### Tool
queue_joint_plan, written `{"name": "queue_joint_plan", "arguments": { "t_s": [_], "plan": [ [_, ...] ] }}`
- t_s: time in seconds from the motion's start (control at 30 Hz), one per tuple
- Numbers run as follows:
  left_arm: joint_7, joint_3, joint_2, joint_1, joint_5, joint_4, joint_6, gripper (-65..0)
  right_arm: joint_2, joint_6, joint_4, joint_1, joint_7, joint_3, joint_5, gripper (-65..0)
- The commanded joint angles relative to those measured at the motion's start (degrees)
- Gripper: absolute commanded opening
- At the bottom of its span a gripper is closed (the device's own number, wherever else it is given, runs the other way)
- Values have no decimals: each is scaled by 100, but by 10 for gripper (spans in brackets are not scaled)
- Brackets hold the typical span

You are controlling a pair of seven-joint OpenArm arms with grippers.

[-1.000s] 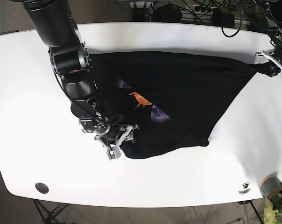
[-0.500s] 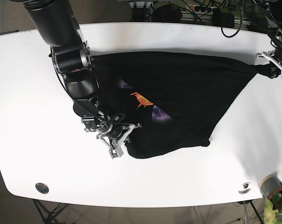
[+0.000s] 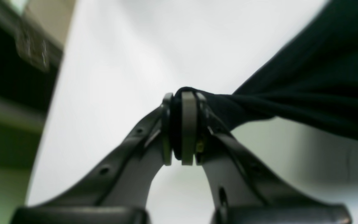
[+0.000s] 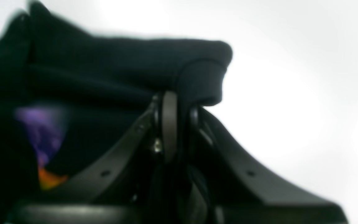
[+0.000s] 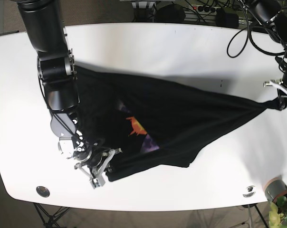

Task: Fold the T-shirt properly
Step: 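Lift the shirt with both grippers and drag it flat across the table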

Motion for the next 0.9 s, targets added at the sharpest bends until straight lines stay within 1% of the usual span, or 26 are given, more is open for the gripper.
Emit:
{"name": "queue_joint_plan", "arguments": {
  "t_s": [0.0, 0.03, 0.17, 0.3, 0.43, 0.6, 0.67, 0.8, 0.87],
  "plan": [
    [-152, 121, -289, -252, -74, 106, 40, -650, 153, -6, 449, 403, -67, 104, 51, -631],
    [-152, 253, -342, -384, -74, 88, 40, -650, 215, 29, 563, 517, -190, 245, 51, -631],
    [-152, 648, -500, -920, -74, 106, 40, -650, 399, 47, 783, 948, -551, 658, 16, -631],
    [-152, 1026, -684, -1518, -30, 62, 40, -650, 619, 56, 845, 1466, -850, 746, 51, -631],
    [-152, 1396, -702, -2204, 427, 62, 40, -650, 777, 56, 836, 2029, -1008, 746, 51, -631],
    [-152, 1510, -711, -3004, 735, 62, 40, -650, 909, 73, 1056, 2627, -1395, 755, 60, -631],
    [-144, 1510, -711, -3276, 796, 53, 40, -650, 971, 152, 1355, 2768, -1570, 755, 60, -631],
    [138, 1510, -720, -3725, 858, 53, 40, -650, 1006, 161, 2119, 2873, -2098, 781, 60, -631],
    [217, 1510, -711, -3795, 858, 53, 40, -650, 1006, 170, 2506, 2820, -2370, 992, 60, -631]
  ]
}}
